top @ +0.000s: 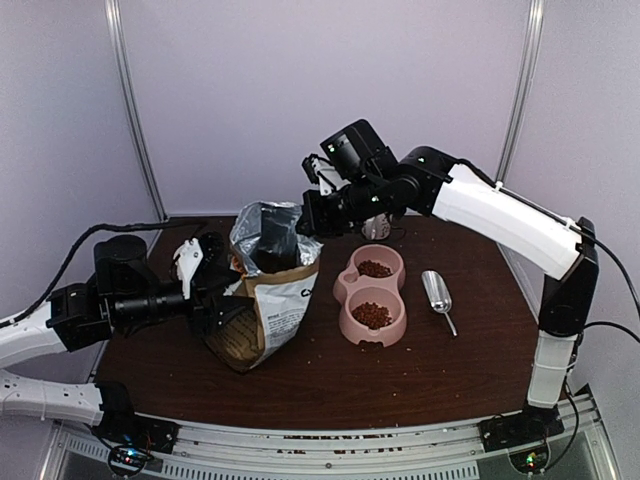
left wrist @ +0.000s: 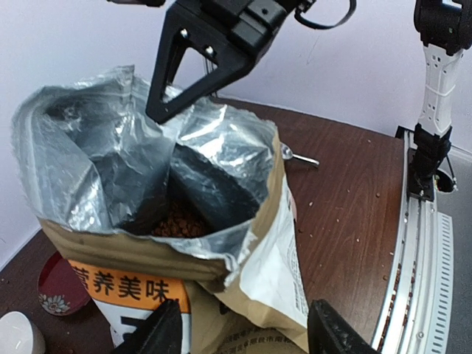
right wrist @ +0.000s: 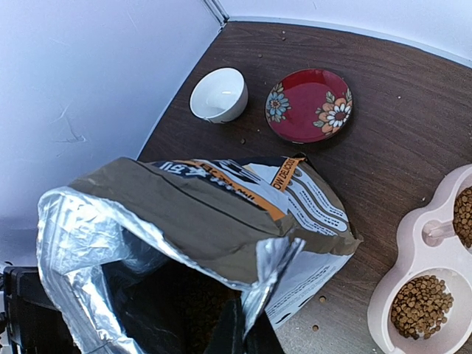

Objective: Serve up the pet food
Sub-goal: Adjust the pet food bag at the center of the board.

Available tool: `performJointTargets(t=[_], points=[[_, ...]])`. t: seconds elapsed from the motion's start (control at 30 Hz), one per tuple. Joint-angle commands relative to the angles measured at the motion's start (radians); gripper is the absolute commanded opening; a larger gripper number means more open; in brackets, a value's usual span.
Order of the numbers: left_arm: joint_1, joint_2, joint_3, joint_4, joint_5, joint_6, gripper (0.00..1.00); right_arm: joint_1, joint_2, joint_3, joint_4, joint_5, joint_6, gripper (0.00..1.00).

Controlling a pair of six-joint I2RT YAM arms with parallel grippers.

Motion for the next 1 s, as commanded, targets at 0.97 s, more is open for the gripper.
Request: performJointTargets(t=[0.97], points=[[-0.031,0.079,0.007,0.208,0.001,0.027,0.29,-0.017,0.01,0.123,0.181,0.049,-0.023,0.0]])
